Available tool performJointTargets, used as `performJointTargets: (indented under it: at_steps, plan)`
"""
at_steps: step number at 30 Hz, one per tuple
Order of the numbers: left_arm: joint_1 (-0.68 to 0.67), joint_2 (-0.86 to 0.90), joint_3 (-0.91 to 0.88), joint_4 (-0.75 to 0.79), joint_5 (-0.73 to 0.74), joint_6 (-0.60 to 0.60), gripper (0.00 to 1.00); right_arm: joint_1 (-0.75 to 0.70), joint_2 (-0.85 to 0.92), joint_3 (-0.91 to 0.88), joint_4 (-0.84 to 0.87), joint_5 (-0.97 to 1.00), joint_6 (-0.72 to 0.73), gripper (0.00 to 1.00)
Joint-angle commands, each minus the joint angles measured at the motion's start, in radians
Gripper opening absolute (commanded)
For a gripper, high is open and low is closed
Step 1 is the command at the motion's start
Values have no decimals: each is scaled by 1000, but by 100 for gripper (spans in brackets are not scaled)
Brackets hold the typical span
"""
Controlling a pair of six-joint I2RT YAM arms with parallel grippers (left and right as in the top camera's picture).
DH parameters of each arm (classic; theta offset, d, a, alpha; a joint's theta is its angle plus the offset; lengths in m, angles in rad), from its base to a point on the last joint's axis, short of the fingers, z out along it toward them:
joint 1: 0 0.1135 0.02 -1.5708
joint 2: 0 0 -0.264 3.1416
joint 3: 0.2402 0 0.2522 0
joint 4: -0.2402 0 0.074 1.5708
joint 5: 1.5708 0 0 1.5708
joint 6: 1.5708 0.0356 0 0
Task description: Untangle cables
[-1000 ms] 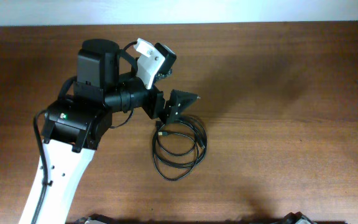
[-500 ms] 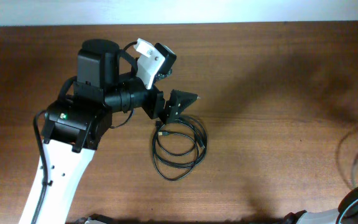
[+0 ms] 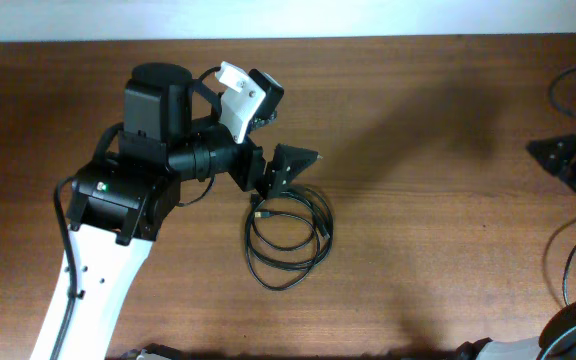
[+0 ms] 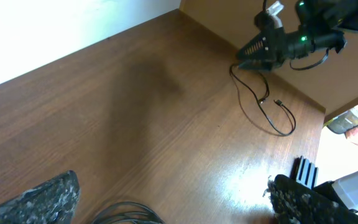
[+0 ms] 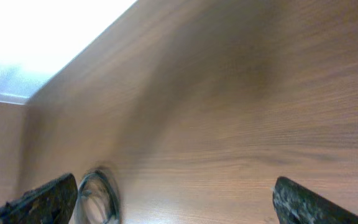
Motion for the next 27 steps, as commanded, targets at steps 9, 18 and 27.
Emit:
performJointTargets:
  at_steps: [9, 18, 27]
  plan:
    - [-3, -4, 1, -2, -9, 10, 99, 631, -25, 13, -143, 123, -74, 87]
    - [82, -12, 1, -252, -517, -29, 99, 925, -25, 13, -121, 285, 71, 87]
    - [260, -25, 1, -319, -625, -28, 99, 1168, 5, 12, -6, 325, 156, 88]
